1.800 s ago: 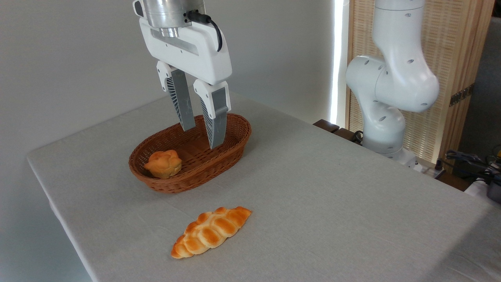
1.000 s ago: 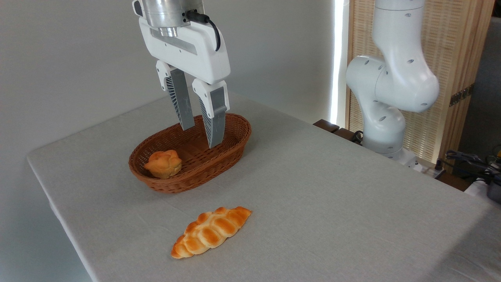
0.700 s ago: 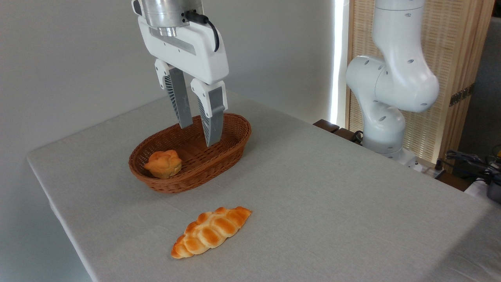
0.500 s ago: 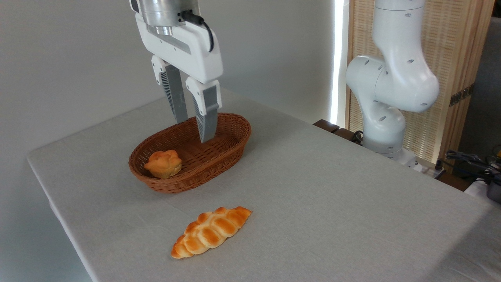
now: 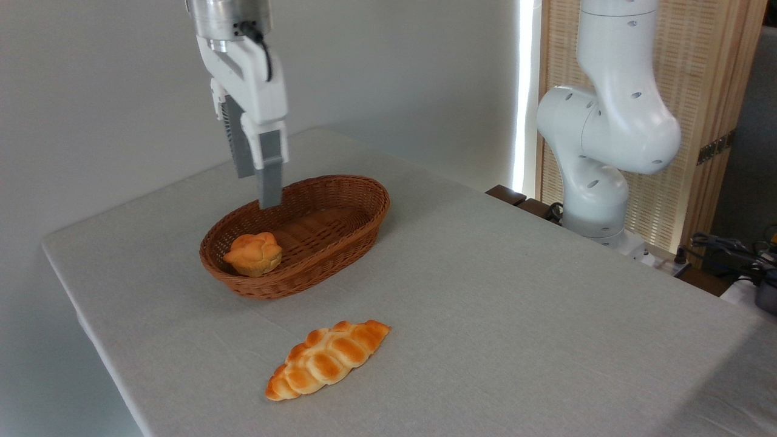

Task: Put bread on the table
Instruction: 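Lower the gripper down onto the round bun in the basket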

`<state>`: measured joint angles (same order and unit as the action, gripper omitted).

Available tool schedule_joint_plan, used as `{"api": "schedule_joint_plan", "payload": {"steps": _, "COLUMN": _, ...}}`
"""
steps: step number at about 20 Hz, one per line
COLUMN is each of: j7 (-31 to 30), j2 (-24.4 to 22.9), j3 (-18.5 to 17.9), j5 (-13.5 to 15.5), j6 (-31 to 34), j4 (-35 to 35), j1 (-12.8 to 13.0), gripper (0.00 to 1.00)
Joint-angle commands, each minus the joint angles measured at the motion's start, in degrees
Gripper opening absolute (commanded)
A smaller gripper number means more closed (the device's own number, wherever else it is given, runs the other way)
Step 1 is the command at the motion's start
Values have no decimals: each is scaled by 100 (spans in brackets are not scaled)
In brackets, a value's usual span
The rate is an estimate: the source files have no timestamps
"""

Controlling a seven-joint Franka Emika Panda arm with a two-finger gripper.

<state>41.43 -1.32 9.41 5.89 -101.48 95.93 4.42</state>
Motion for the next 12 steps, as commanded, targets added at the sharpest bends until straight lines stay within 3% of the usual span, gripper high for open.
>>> {"api": "schedule_joint_plan", "payload": {"steps": 1, "j7": 23, "j2": 27, "j3": 438, "j5": 70, "j6": -739, "j4": 442, "j1": -3, "gripper": 100}}
{"api": "schedule_joint_plan", "payload": {"steps": 5, "j7": 23, "j2": 123, "j3": 764, "j5": 70, "j6": -1346, "j4": 794, "j1": 6, "gripper": 100}}
{"api": "schedule_joint_plan", "payload": {"steps": 12, "j7": 93, "j2": 282, "j3": 1019, "j5": 9, "j6": -2024, "j4": 1287, "j1": 76, "gripper": 100}}
